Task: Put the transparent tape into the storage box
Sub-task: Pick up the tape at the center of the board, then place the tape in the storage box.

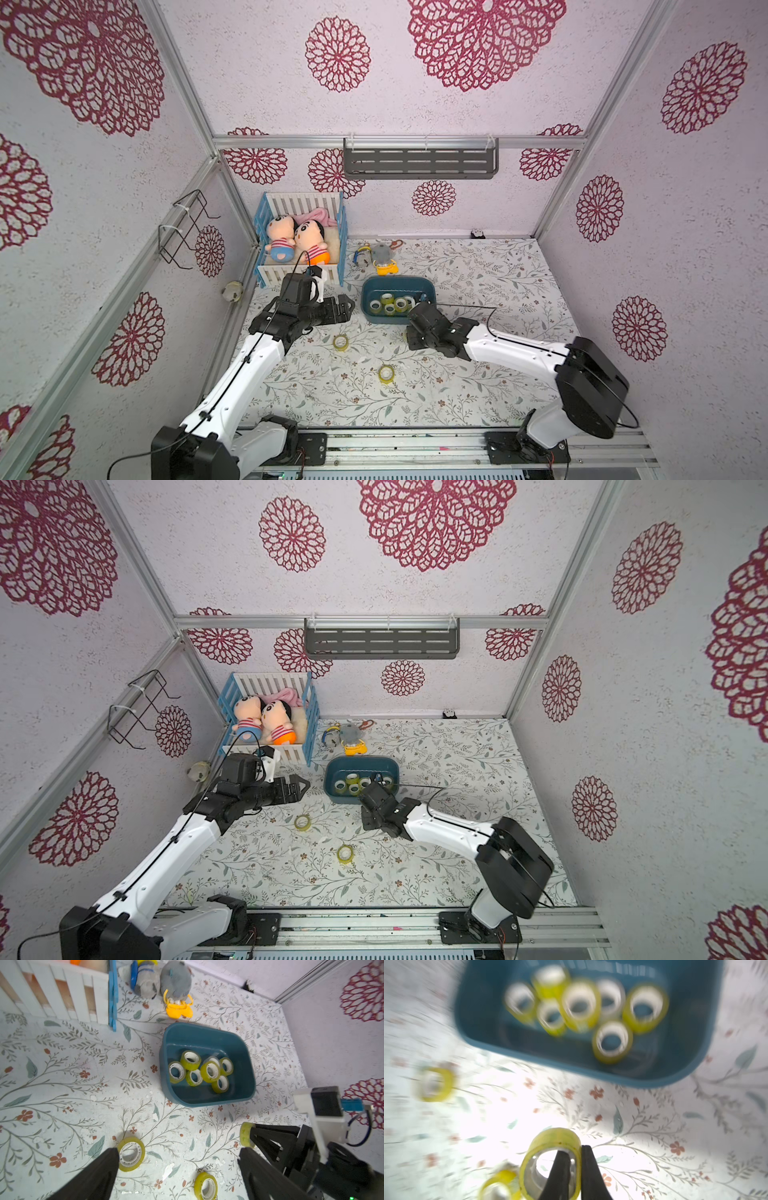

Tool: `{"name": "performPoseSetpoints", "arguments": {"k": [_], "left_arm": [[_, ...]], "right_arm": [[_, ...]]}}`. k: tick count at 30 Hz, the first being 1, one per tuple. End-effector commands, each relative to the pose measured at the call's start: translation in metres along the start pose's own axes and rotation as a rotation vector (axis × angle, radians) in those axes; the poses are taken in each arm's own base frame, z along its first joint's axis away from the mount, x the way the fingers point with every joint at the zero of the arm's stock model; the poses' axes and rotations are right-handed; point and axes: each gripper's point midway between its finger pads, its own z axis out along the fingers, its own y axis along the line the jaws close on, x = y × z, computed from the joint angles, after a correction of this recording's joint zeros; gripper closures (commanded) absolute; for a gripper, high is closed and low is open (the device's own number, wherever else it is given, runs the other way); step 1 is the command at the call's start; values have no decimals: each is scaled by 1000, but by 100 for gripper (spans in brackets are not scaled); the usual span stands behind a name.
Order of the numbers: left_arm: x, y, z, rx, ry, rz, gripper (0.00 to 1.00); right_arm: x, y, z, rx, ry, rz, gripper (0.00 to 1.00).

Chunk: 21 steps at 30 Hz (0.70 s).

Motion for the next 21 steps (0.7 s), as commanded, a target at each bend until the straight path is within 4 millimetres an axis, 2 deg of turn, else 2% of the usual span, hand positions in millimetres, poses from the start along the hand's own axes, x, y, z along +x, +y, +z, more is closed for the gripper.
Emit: {"name": "performPoseSetpoints", "arguments": {"k": [1, 5, 8, 11, 16, 21], "left_arm": [[-19, -13, -28, 57, -182, 35, 3], [-27, -1, -39, -11, -243, 29, 3], [-26, 2, -30, -17, -200, 19, 3], [-21, 8, -16, -40, -119, 8, 3], [-16, 21, -2, -90, -40, -20, 3], [-12, 15, 4, -51, -18, -32, 3]], "right_arm": [[-54, 16, -28, -96, -141, 10, 100], [-87, 15, -26, -109, -136, 27, 100], [-109, 24, -11, -126, -101, 25, 100], [-125, 31, 13, -98, -53, 10, 100], [-129, 35, 65, -49, 30, 14, 100], [-120, 47, 107, -71, 96, 52, 100]]}}
